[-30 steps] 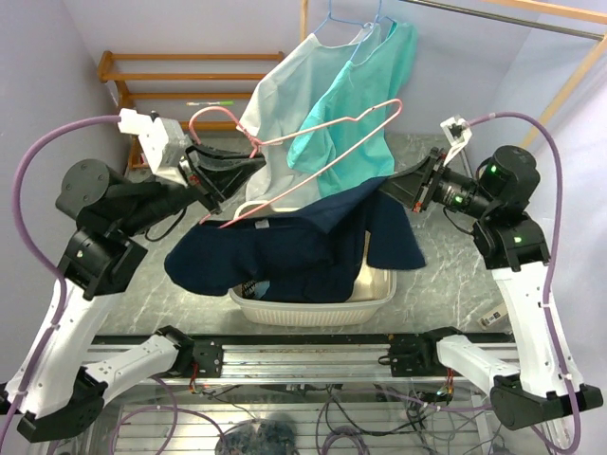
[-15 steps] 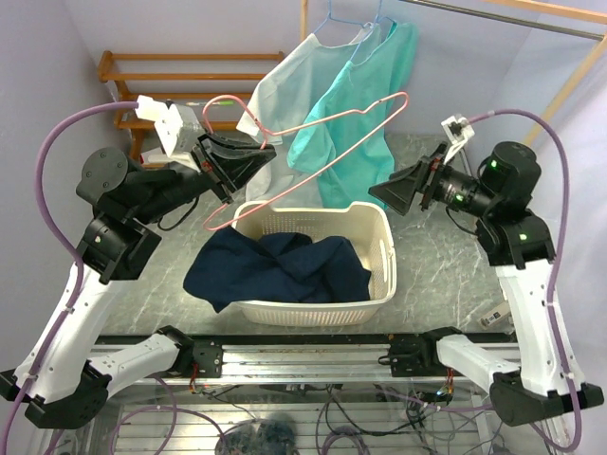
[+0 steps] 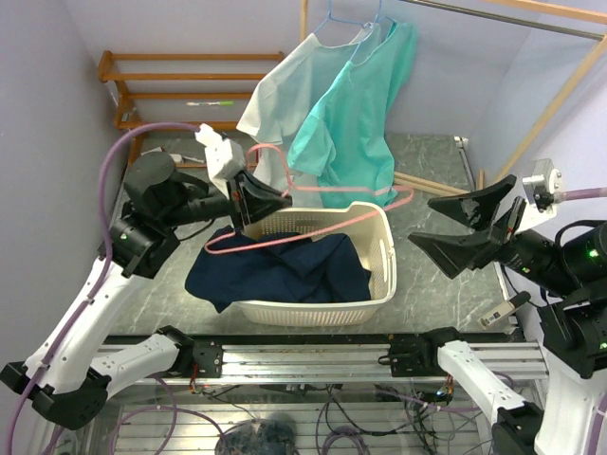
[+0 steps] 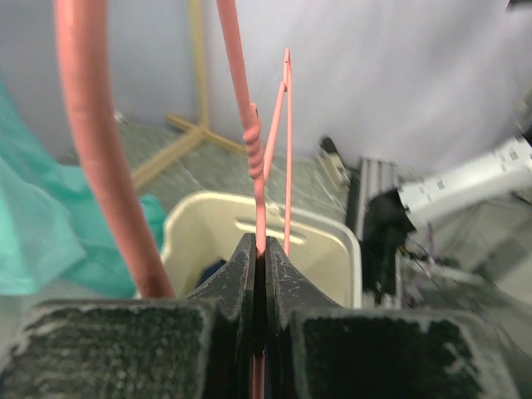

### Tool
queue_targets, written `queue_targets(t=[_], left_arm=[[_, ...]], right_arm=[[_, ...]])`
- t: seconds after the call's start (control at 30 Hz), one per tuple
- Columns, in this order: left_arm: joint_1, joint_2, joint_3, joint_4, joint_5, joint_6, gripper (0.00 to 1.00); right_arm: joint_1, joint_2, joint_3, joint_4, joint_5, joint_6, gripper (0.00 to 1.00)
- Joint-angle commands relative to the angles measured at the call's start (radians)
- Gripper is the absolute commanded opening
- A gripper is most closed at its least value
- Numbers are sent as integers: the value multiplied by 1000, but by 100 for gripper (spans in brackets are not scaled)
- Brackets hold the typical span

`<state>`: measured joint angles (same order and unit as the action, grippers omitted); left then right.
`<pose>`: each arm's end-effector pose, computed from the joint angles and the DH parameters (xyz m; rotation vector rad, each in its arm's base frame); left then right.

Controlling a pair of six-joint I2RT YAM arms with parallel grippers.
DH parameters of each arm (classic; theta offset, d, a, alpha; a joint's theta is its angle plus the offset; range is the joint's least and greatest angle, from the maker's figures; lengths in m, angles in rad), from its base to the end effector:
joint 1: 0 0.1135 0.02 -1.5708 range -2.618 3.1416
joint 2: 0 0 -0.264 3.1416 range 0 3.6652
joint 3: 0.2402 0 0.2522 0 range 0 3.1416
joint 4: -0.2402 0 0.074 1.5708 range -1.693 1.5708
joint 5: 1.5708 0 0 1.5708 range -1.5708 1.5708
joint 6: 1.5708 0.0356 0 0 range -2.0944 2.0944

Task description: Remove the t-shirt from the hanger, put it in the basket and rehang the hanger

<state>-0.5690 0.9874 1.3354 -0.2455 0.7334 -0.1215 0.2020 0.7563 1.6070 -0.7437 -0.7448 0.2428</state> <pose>0.1424 -0.1194 0.4840 0.9346 1.2923 -1.0807 0.0383 0.0325 0.5291 -0.5925 1.4424 0.8960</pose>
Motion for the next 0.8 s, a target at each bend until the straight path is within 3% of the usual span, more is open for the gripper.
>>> queue_targets(t=[0.0,0.3,0.77], left_arm=[[-20,-19,-72,-85,175,58,7],[-34,-49,-129,-26,271,20,7],[-98,103,-37,58,208,-33,7]], right_arm=[[-3,60,-6,-7,-153,-10,75],[-2,111,-159,90,-342,69,74],[47,120,-289,114,-336,63,73]])
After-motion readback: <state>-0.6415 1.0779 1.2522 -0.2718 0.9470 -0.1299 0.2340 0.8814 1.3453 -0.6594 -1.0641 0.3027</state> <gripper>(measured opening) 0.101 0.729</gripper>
